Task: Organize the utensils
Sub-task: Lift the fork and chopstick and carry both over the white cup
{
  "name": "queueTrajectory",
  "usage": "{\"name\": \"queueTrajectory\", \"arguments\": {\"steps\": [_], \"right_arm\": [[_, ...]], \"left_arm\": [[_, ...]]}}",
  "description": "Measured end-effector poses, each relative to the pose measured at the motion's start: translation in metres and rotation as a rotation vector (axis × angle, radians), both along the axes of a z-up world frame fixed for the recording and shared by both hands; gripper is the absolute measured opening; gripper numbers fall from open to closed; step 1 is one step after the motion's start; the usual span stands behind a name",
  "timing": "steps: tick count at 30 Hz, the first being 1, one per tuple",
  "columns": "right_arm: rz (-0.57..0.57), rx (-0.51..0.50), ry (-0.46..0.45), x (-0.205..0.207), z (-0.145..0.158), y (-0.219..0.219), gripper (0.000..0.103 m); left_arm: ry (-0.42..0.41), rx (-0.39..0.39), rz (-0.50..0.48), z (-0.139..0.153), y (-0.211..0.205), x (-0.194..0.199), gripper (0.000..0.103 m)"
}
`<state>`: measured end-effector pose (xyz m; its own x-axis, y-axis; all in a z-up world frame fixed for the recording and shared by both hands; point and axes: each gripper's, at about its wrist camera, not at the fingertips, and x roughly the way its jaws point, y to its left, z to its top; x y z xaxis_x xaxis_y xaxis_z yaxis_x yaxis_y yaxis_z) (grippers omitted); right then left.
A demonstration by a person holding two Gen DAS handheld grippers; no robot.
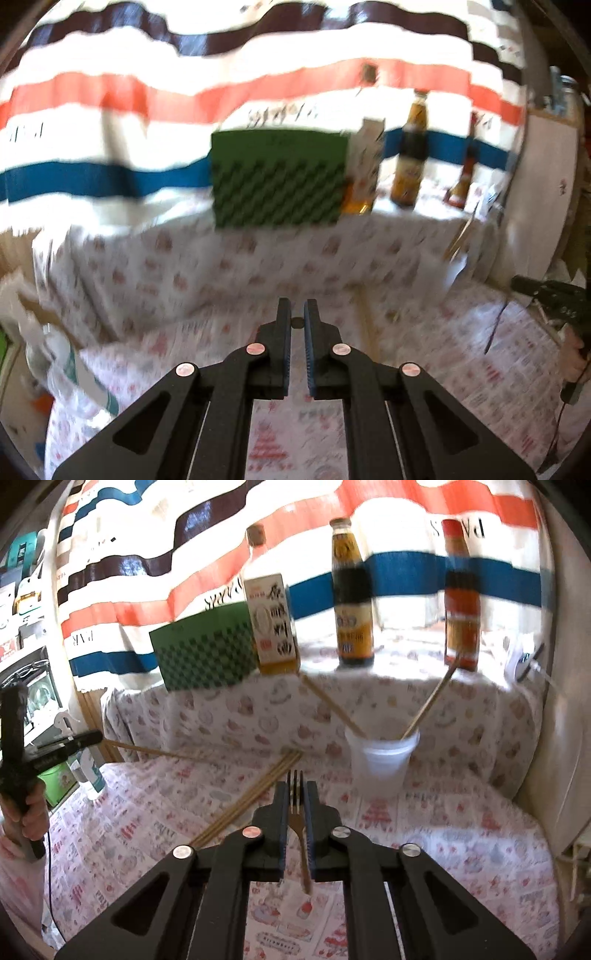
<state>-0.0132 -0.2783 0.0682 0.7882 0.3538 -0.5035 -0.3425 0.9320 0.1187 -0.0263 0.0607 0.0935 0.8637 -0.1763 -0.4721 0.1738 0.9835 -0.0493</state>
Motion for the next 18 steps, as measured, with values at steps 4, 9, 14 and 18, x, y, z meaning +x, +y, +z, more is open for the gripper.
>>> {"name": "queueTrajectory", "arguments": {"steps": [4, 9, 14, 18], "right_arm": [[0.011, 0.007, -0.010, 0.001, 0.012, -0.002, 0.003], [-0.006, -0.006, -0.006, 0.003, 0.011, -0.007, 0.003], [0.027, 0.036, 0.159, 0.024, -0.018, -0.018, 0.003], [0.061, -0.057, 0.260, 0.044, -0.058, -0.003, 0.013]], "left_arm": [[-0.032, -0.010, -0.043, 0.022, -0.017, 0.006, 0.006], [-0.061, -0.010, -0.078, 0.036, -0.039, 0.013, 0.006], [-0.098, 0.005, -0.102, 0.046, -0.060, 0.017, 0.006], [-0.104, 0.016, -0.106, 0.051, -0.071, 0.026, 0.006]]}}
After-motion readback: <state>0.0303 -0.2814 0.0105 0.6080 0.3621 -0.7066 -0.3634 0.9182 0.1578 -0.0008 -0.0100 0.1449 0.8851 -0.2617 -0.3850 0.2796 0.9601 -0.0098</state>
